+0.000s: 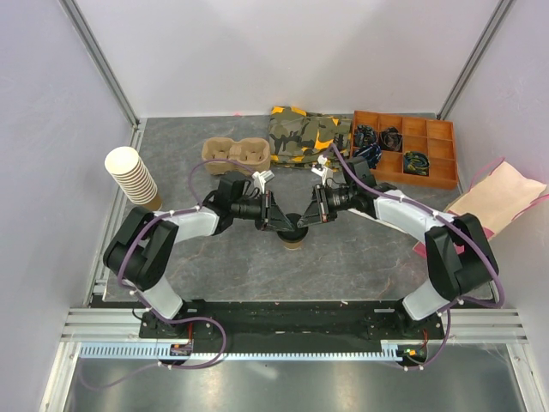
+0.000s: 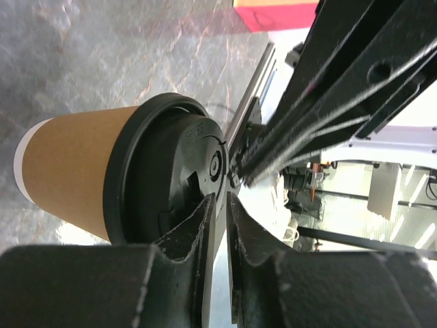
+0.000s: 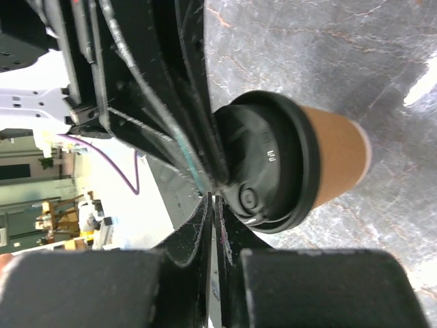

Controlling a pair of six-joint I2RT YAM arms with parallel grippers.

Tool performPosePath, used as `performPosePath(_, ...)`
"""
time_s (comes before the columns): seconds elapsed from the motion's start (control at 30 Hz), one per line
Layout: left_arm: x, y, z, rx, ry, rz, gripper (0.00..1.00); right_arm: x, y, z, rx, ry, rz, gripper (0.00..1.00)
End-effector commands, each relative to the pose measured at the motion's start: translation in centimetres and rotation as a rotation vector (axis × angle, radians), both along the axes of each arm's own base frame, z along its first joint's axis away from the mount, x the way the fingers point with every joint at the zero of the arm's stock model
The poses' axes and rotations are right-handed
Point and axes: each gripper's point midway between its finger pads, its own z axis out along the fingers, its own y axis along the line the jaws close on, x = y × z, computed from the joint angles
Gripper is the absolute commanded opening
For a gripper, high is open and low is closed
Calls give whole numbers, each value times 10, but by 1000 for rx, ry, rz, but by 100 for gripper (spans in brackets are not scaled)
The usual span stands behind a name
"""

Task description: Pack the takeout coffee

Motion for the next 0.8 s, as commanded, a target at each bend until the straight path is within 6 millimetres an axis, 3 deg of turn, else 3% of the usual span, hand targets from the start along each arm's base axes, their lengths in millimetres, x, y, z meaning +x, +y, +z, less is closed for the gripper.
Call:
performPosePath(0.0,12,-3,-2,-10,4,31,18,1,7,38,88,-67,21,11)
performPosePath(0.13,10,-2,-5,-4,13,34,18,0,12,66,173,-58,-8,11)
performPosePath(0.27,10,-2,-4,-4,8,35,18,1,11,64,185,-38,-36,11)
performPosePath(0.43,9,-1,-7,2,9,32,17,2,4,25,123,25,-64,9)
performPosePath(0.67,9,0,-13,19,14,33,16,-6,-15,-55,-76,131,-87,6)
performPosePath(0.77,10,0,-15,29,18,34,16,-2,-19,-59,-109,142,-77,5)
